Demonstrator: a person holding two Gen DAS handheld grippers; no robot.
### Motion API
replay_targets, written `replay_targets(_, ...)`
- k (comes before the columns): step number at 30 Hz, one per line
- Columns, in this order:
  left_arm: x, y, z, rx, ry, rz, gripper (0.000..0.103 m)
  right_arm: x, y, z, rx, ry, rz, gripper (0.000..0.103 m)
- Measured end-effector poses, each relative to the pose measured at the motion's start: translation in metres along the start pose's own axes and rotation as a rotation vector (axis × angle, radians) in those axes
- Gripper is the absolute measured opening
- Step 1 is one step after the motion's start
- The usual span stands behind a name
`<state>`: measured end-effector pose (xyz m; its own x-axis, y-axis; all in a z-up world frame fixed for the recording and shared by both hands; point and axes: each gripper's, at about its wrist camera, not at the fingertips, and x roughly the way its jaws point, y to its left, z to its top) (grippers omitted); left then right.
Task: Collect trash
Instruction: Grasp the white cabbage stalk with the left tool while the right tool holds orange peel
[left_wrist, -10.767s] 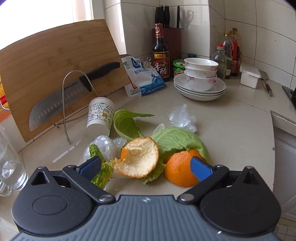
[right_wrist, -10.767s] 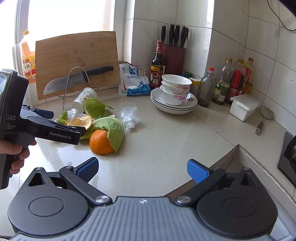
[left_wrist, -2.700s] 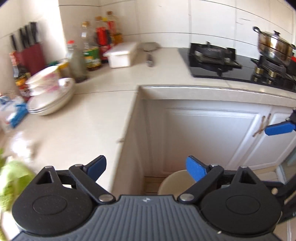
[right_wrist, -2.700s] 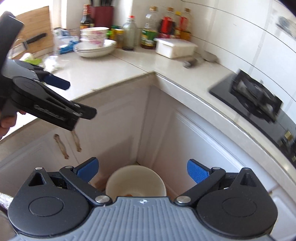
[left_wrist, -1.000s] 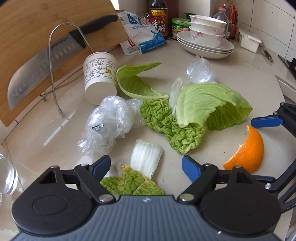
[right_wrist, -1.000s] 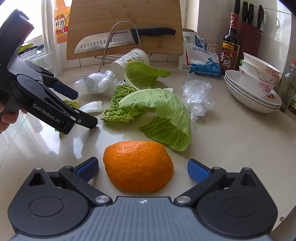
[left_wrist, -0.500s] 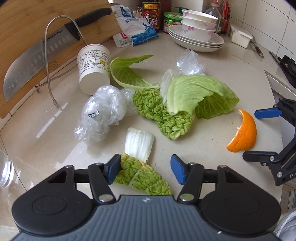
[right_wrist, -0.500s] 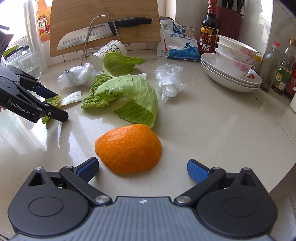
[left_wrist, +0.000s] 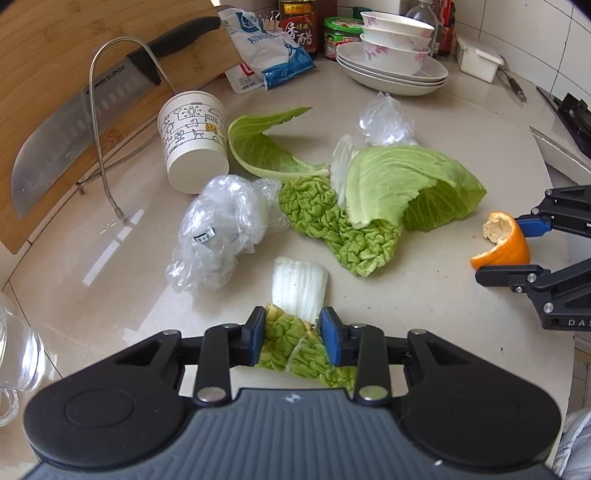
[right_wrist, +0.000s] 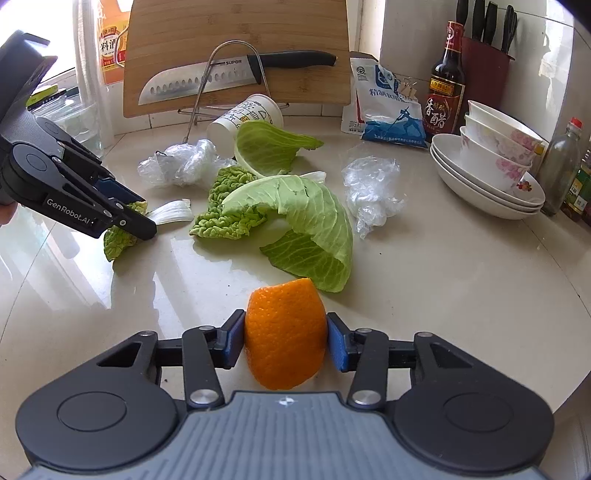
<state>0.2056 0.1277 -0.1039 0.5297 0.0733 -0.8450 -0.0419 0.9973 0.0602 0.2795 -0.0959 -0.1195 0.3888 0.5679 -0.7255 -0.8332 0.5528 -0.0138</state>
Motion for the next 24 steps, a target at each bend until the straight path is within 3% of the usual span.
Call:
replay_targets(6, 0.010, 0.004, 0.013, 0.030, 0.018, -0.055, 0.038, 0.001, 0.001, 0.001, -0.001, -0.005, 0.014, 0.051)
replay_targets(8, 0.011, 0.005, 0.016, 0.031, 0.028, -0.067, 0.030, 0.001, 0.000, 0.001, 0.000, -0.006, 0.009, 0.049)
replay_targets(13, 0.008, -0.002, 0.014, 0.071, 0.034, -0.051, 0.024, -0.004, -0.005, 0.001, 0.020, -0.020, 0.017, 0.040)
replay_targets(24, -0.022, -0.011, 0.023, 0.102, 0.013, -0.068, 0.022, -0.019, -0.006, 0.006, -0.002, -0.033, 0.049, 0.038)
